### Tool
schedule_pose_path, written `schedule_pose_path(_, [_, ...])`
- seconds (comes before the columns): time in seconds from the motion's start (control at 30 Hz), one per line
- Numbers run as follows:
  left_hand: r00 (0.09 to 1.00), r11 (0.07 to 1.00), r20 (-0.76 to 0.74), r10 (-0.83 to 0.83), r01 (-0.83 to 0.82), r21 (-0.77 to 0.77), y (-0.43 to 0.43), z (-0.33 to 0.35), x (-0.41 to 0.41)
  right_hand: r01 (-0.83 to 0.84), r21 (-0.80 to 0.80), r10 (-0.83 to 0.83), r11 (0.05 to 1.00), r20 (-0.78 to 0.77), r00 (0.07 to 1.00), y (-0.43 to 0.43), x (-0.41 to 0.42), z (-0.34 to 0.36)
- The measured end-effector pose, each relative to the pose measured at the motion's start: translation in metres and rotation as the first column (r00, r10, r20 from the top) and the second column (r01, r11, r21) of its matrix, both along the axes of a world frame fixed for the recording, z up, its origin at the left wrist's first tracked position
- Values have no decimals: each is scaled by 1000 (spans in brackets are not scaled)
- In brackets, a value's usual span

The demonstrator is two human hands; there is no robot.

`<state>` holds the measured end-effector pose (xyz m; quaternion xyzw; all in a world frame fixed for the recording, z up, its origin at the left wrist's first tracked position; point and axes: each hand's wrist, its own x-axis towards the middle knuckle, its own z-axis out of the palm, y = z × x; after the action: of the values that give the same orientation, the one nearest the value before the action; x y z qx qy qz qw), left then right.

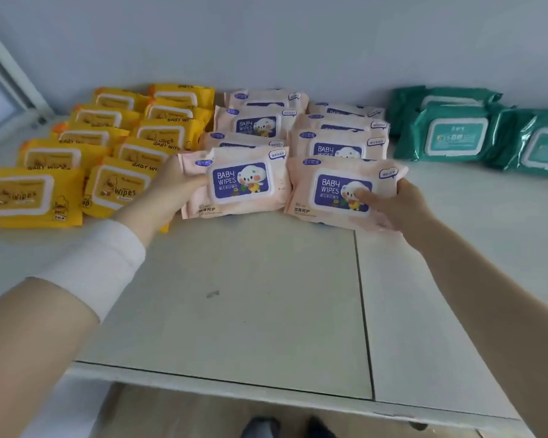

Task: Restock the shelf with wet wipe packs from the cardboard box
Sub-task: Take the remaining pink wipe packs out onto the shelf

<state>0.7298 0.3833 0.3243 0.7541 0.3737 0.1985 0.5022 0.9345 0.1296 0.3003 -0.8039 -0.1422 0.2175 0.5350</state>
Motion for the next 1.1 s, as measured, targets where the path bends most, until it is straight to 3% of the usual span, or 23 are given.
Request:
schedule_pose_path(0.1, [997,975,-81,17,1,222,0,-6,15,117,-168,-86,979,180,980,10,2,-4])
schedule_pose_path(0.2, [990,884,-136,-29,89,460,-5,-9,14,260,-206,-216,943,215,952,13,-2,-9])
schedule_pose_path(0.3, [958,612,-273,-84,266,745,-11,-5,18,301,-287,-203,909,325,924,12,-15,-9])
schedule_pose_path(0.37, [899,408,-433,-73,423,809,-18,5,27,272,-351,-112,896,415,903,3,-24,-3])
schedule_pose_path(0.47, [788,242,-595,-160,615,750,-54,30,57,229,-472,44,851,500,865,-30,-33,15])
schedule_pose_path(0.57, [606,82,-761,-232,792,605,-123,56,95,230,-627,181,744,521,834,-93,-42,32])
schedule_pose_path(0.73, [297,-68,-924,-240,944,321,-287,84,153,230,-830,235,509,390,890,-256,-56,52])
schedule_pose_path(0.9, [97,-201,-912,-399,961,190,-490,78,171,83,-951,72,297,109,991,-459,-89,52])
schedule_pose_path(0.97, [49,-307,-908,-416,932,191,-569,67,171,35,-974,-47,225,25,999,-534,-109,43])
schedule_pose_path(1.1, [-81,-546,-909,-409,820,173,-722,24,168,-16,-978,-330,210,-86,940,-673,-146,9])
